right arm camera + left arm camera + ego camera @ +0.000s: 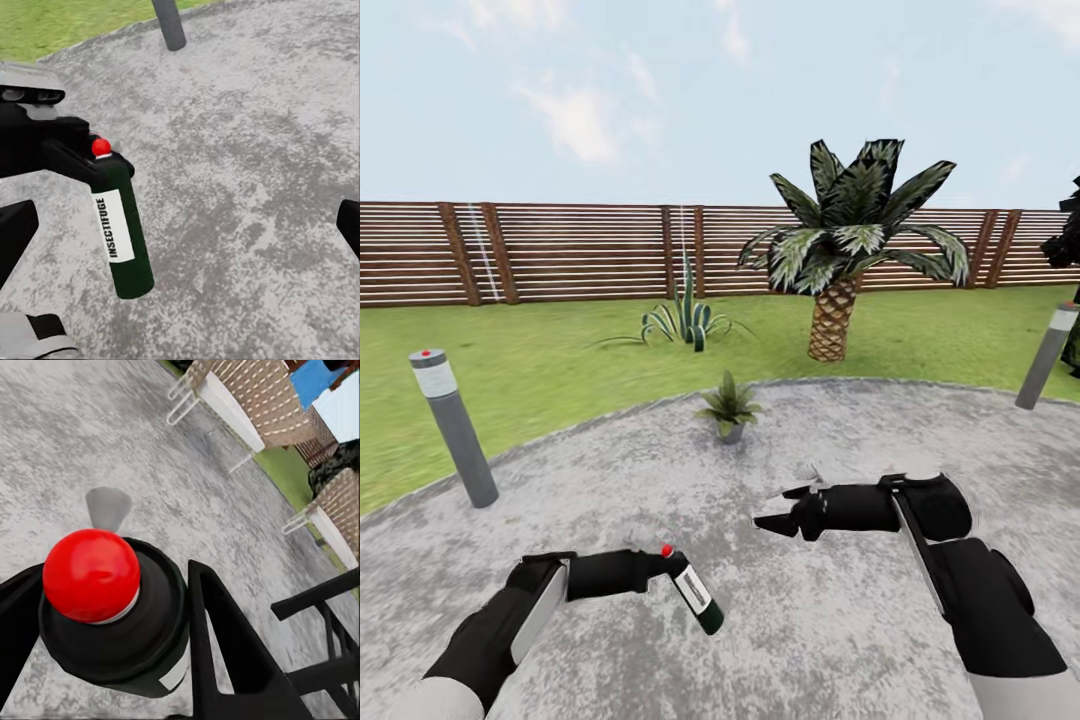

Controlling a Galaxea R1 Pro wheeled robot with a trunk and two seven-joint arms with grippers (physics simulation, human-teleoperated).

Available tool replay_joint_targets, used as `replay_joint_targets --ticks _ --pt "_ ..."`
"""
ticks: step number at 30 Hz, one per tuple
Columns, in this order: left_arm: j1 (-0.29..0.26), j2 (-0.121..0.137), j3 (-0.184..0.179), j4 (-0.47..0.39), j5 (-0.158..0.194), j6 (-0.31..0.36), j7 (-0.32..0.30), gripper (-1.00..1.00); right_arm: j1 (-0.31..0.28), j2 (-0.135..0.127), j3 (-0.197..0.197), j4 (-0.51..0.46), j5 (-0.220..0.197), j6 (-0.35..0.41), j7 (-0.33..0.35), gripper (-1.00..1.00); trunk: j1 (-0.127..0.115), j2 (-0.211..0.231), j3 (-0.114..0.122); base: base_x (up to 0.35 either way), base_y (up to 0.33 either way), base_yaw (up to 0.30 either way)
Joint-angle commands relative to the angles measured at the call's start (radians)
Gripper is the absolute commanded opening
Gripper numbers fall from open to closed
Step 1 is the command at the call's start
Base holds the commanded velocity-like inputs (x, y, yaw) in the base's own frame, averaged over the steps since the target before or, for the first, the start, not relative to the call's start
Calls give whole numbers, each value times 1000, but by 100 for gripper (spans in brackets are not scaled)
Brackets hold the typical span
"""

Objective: Pick up the pesticide atomizer in the garden and spray insectifuge to fully cover both potted plants in the garden.

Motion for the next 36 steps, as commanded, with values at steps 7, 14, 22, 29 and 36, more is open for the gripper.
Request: replay_joint_targets --ticks 7,14,22,29,36 --pt "-19 3 -134 3 -11 -49 -20 -100 0 -13 41 -1 21 6 10 100 0 0 -1 296 209 0" --pt "-15 1 -214 -5 -66 -106 -48 -100 -4 -52 40 -1 17 6 33 100 0 0 -1 295 193 0" --pt "-14 -6 -217 -6 -69 -124 -45 -100 -8 -74 39 11 21 -28 121 100 0 0 -1 295 191 0" --pt "-15 -34 -216 -6 -67 -127 -45 -100 -7 -71 43 13 20 -35 125 100 0 0 -1 295 176 0" --pt "-18 -64 -216 -6 -69 -125 -43 -100 -7 -59 120 61 23 -37 123 100 0 0 -1 295 170 0"
